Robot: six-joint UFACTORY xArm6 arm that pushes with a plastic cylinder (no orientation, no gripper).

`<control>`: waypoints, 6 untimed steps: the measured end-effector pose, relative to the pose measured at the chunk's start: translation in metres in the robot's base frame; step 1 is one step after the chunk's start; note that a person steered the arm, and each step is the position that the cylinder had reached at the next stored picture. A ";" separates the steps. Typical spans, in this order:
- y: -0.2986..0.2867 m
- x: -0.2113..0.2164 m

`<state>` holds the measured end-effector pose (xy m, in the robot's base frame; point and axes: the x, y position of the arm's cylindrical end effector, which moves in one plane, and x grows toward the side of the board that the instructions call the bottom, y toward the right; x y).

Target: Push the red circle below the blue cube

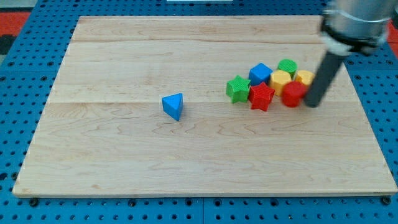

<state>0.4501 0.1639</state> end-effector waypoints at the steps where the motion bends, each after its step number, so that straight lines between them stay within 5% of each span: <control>1: -0.090 -0.032; 5: -0.090 -0.087; 6: -0.032 -0.110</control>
